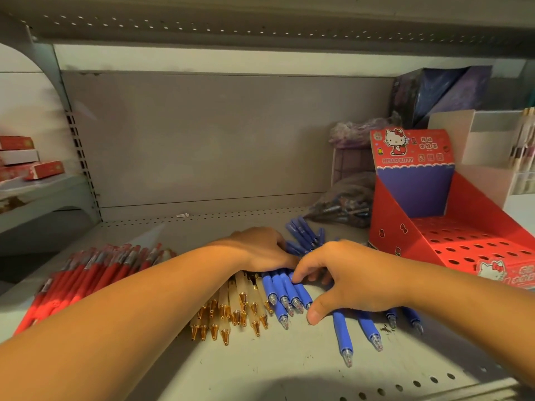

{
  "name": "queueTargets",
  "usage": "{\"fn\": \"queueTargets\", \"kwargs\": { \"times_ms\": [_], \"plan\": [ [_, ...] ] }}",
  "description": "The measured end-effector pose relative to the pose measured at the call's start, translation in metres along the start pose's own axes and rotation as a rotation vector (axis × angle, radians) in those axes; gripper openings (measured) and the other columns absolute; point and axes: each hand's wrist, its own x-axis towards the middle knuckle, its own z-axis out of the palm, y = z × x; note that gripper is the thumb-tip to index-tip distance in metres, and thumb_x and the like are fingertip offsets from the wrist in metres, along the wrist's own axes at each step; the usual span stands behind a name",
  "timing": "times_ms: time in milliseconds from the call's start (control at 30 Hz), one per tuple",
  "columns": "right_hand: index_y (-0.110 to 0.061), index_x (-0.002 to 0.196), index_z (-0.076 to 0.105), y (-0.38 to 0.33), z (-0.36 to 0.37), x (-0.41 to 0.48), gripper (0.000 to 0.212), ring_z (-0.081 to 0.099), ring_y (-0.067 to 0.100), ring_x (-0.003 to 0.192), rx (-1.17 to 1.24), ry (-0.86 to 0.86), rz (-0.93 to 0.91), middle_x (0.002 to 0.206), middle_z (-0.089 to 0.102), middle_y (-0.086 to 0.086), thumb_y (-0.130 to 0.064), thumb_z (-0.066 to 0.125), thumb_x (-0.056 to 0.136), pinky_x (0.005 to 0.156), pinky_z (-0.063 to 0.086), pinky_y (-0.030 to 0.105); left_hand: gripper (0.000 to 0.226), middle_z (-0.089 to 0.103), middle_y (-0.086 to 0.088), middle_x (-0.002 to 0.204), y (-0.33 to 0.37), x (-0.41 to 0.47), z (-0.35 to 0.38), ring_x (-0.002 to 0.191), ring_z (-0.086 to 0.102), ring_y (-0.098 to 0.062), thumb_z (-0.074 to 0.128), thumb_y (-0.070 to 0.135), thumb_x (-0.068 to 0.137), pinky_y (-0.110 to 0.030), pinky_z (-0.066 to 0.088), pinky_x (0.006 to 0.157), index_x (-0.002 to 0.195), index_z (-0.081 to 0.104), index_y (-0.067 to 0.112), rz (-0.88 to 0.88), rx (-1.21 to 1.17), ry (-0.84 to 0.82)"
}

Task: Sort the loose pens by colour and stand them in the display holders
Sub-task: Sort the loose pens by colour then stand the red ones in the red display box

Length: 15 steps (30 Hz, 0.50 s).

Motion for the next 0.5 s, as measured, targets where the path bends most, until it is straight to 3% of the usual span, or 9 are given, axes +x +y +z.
{"fn": "queueTargets", "kwargs": {
  "times_ms": [133, 200, 267, 333, 400, 433, 500],
  "plan": [
    [-0.037, 0.114, 0.064, 0.004, -0.025, 0.004, 0.051, 0.058, -0.015, 0.094, 0.036, -0.080, 0.013, 0.108, 0.065, -0.026, -0.057, 0.079, 0.070, 0.084, 0.048, 0.010, 0.044, 0.069, 0.001, 0.108, 0.001, 0.002, 0.001, 0.098, 0.062, -0.018, 0.061, 0.057, 0.085, -0.035, 0.051, 0.092, 0.114, 0.067, 0.025, -0.015, -0.001, -0.014],
    [-0.035, 0.101, 0.069, 0.015, -0.046, 0.012, 0.037, 0.067, -0.004, 0.087, 0.132, 0.006, 0.078, 0.096, 0.072, -0.019, -0.061, 0.071, 0.075, 0.083, 0.053, 0.025, 0.044, 0.070, 0.000, 0.108, 0.001, 0.002, 0.002, 0.099, 0.063, -0.018, 0.060, 0.058, 0.085, -0.036, 0.050, 0.091, 0.112, 0.068, 0.024, -0.020, 0.011, -0.021],
    [-0.032, 0.092, 0.072, 0.029, -0.062, 0.026, 0.032, 0.068, 0.000, 0.078, 0.102, 0.129, 0.173, 0.086, 0.074, -0.014, -0.060, 0.065, 0.080, 0.074, 0.051, 0.026, 0.042, 0.070, 0.001, 0.105, 0.000, 0.001, 0.003, 0.096, 0.063, -0.016, 0.057, 0.059, 0.087, -0.033, 0.050, 0.087, 0.108, 0.069, 0.025, -0.018, 0.015, -0.015],
    [-0.021, 0.095, 0.074, 0.042, -0.065, 0.047, 0.039, 0.068, 0.012, 0.079, 0.002, 0.159, 0.263, 0.091, 0.073, 0.002, -0.056, 0.063, 0.084, 0.069, 0.048, 0.028, 0.042, 0.068, 0.003, 0.104, -0.001, 0.000, 0.003, 0.094, 0.062, -0.015, 0.056, 0.061, 0.087, -0.032, 0.049, 0.086, 0.107, 0.068, 0.026, -0.020, 0.015, -0.002],
    [-0.008, 0.104, 0.069, 0.045, -0.056, 0.070, 0.059, 0.067, 0.030, 0.090, -0.064, 0.081, 0.318, 0.104, 0.068, 0.017, -0.063, 0.060, 0.084, 0.073, 0.048, 0.033, 0.043, 0.068, 0.003, 0.103, -0.002, -0.001, 0.003, 0.094, 0.061, -0.015, 0.056, 0.063, 0.087, -0.035, 0.051, 0.088, 0.108, 0.066, 0.027, -0.031, 0.015, 0.010],
    [-0.007, 0.102, 0.067, 0.043, -0.049, 0.080, 0.065, 0.065, 0.034, 0.091, -0.085, 0.026, 0.328, 0.101, 0.068, 0.016, -0.069, 0.058, 0.082, 0.069, 0.045, 0.032, 0.044, 0.067, 0.003, 0.103, -0.003, -0.002, 0.003, 0.094, 0.061, -0.016, 0.056, 0.063, 0.087, -0.036, 0.052, 0.088, 0.109, 0.065, 0.027, -0.037, 0.011, 0.015],
    [-0.016, 0.092, 0.065, 0.036, -0.035, 0.097, 0.066, 0.064, 0.024, 0.083, -0.133, -0.098, 0.352, 0.090, 0.067, 0.004, -0.078, 0.057, 0.075, 0.064, 0.042, 0.030, 0.044, 0.067, 0.002, 0.105, -0.005, -0.003, 0.002, 0.096, 0.061, -0.017, 0.057, 0.062, 0.087, -0.038, 0.051, 0.090, 0.112, 0.064, 0.026, -0.049, 0.010, 0.031]
  ]
}}
